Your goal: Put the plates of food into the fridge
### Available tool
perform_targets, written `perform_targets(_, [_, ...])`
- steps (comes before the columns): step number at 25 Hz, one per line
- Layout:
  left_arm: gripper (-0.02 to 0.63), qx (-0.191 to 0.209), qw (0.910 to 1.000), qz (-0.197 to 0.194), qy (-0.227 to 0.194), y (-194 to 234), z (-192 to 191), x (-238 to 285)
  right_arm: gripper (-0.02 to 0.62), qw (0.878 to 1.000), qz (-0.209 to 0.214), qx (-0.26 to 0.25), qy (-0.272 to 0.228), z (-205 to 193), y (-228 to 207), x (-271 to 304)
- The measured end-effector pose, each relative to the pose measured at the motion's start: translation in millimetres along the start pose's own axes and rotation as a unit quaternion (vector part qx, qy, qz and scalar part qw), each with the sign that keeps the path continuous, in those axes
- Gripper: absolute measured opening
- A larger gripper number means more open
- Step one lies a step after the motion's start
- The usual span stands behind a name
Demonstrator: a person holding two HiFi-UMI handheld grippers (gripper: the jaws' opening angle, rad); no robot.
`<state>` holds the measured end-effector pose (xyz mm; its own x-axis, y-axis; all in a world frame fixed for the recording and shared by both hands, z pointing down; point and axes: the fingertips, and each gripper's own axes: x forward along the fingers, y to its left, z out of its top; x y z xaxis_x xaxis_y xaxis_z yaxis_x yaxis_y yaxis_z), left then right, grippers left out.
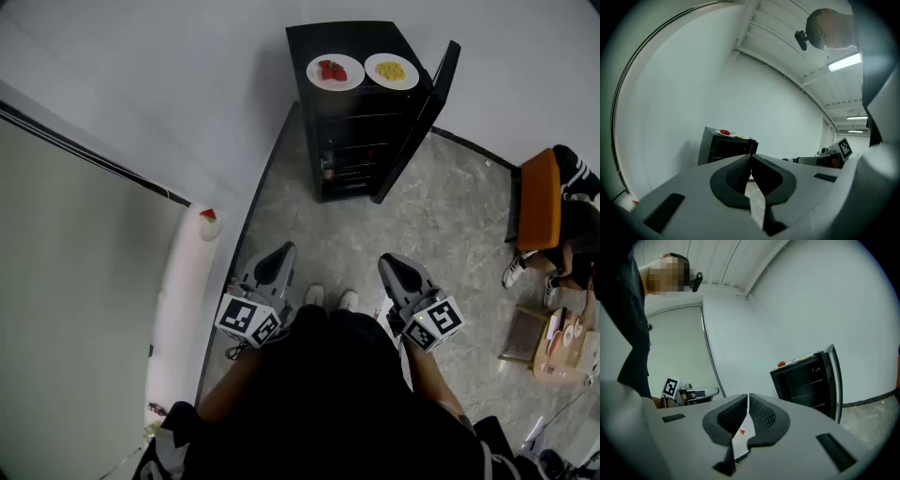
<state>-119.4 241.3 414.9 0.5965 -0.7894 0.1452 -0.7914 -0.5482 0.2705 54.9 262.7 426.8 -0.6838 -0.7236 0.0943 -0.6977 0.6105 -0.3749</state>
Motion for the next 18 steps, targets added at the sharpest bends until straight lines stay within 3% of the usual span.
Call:
perform_targets(12, [0.023, 0.015, 0.9987, 0.048, 0.004, -27, -11, 7, 0.032, 0.999, 0.047, 0.008, -0.004, -2, -29, -9])
perform_targets(18, [0.023, 0.020, 0.9976, 0.065, 0.010, -39, -16, 7, 0.032, 0.998, 0.044, 0.048, -0.007, -9, -47, -27])
